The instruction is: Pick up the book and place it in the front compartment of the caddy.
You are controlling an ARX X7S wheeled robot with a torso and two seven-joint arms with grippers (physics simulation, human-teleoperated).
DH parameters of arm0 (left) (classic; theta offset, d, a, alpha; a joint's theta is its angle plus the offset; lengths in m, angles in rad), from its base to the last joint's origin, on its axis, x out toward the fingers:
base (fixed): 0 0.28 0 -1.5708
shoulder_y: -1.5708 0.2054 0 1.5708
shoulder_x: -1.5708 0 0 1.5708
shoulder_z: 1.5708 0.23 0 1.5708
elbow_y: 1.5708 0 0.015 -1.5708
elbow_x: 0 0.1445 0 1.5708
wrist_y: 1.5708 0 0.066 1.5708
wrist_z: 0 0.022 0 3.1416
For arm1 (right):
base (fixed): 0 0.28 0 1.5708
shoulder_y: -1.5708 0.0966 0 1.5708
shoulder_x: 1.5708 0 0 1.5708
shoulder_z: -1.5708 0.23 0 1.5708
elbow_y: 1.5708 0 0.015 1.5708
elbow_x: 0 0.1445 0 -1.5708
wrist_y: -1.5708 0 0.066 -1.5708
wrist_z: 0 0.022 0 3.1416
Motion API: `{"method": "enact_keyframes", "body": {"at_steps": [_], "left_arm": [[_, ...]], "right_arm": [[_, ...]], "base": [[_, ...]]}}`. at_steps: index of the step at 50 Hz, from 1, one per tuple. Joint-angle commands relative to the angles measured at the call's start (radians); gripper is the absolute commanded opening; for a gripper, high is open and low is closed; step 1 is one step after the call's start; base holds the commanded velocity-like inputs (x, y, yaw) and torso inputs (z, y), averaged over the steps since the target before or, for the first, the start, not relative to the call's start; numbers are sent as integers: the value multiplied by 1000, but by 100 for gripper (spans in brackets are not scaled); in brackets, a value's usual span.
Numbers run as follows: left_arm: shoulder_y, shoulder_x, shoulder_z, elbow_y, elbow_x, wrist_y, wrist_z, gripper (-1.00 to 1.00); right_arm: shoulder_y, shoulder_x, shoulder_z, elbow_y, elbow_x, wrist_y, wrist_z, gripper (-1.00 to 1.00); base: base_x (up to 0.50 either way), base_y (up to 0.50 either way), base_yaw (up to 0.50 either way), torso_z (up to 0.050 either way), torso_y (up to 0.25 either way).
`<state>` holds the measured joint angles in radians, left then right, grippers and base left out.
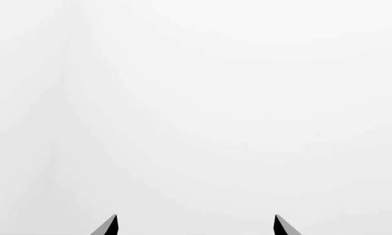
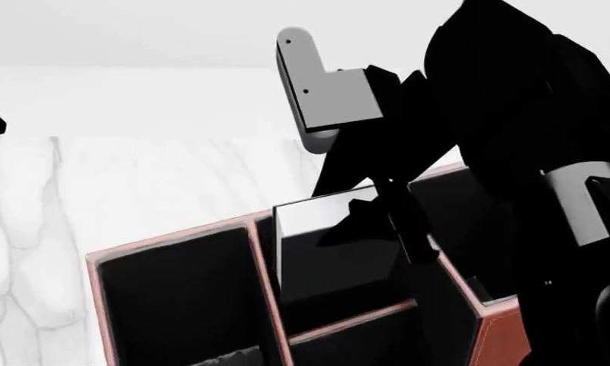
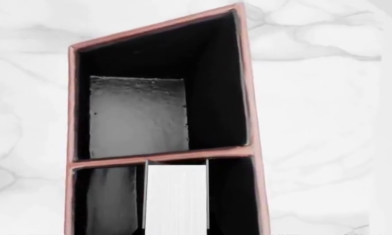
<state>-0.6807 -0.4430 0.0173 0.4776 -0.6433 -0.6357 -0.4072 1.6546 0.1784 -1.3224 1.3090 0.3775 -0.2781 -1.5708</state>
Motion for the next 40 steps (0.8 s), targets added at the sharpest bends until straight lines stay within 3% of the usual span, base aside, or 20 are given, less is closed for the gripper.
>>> {"method": "enact_keyframes", "body": {"at_steps": [1, 17, 40], "left_arm": [[3, -2, 1, -2, -1, 4, 0, 100], [17, -4, 2, -6, 2, 22, 5, 100], [12, -11, 1, -5, -4, 22, 0, 100]], "right_arm": [[-20, -10, 163, 0, -120, 4, 1, -100], [-54, -28, 311, 0, -324, 16, 23, -100], [-77, -33, 316, 0, -374, 27, 54, -100]], "base": [[0, 0, 0, 0, 0], [0, 0, 0, 0, 1], [0, 0, 0, 0, 1]]}}
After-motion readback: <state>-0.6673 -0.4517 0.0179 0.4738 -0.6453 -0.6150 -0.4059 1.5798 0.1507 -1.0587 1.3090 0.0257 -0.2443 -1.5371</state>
